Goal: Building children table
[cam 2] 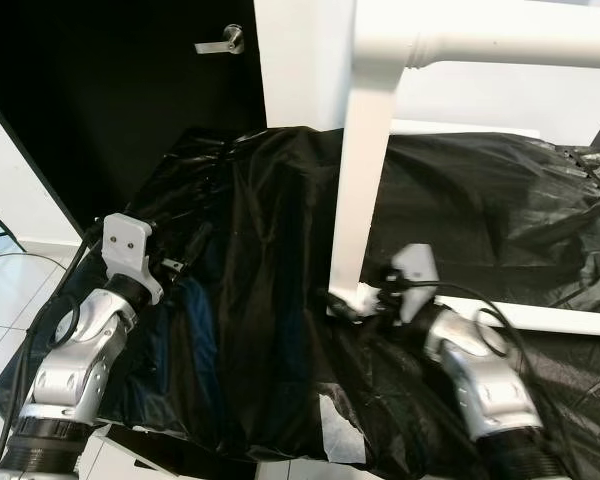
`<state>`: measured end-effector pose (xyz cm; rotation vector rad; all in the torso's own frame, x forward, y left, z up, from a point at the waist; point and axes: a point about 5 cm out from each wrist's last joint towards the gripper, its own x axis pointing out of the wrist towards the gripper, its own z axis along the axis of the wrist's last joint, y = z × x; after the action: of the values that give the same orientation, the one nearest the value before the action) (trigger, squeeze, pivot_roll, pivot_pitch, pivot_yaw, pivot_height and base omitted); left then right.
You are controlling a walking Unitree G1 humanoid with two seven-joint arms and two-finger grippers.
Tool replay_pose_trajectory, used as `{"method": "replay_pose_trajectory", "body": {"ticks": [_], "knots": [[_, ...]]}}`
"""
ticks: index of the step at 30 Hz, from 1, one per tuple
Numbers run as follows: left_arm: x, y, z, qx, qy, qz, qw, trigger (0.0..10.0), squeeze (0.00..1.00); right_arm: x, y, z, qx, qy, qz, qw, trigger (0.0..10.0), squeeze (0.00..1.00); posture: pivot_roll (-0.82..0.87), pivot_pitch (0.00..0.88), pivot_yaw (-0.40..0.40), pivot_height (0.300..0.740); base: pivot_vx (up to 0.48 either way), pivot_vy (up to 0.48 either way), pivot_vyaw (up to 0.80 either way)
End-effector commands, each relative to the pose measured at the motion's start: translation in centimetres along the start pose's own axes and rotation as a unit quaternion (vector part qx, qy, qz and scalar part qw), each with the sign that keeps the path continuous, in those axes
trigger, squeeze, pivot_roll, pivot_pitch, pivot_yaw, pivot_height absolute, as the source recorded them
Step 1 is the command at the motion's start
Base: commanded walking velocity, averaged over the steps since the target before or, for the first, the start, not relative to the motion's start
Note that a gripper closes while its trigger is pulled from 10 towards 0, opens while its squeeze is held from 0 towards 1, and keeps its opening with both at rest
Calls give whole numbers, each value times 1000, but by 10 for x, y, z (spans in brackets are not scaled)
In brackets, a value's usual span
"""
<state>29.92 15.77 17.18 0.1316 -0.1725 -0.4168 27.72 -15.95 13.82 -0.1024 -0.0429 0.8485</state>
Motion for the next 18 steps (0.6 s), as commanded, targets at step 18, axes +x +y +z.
{"method": "replay_pose_trajectory", "body": {"ticks": [18], "knots": [[-3, 6, 10, 22, 1, 19, 1000, 10000, 0, 36, 83, 13, 34, -31, 209, 977, 10000, 0, 77, 14, -14, 740, 0, 0, 0]]}}
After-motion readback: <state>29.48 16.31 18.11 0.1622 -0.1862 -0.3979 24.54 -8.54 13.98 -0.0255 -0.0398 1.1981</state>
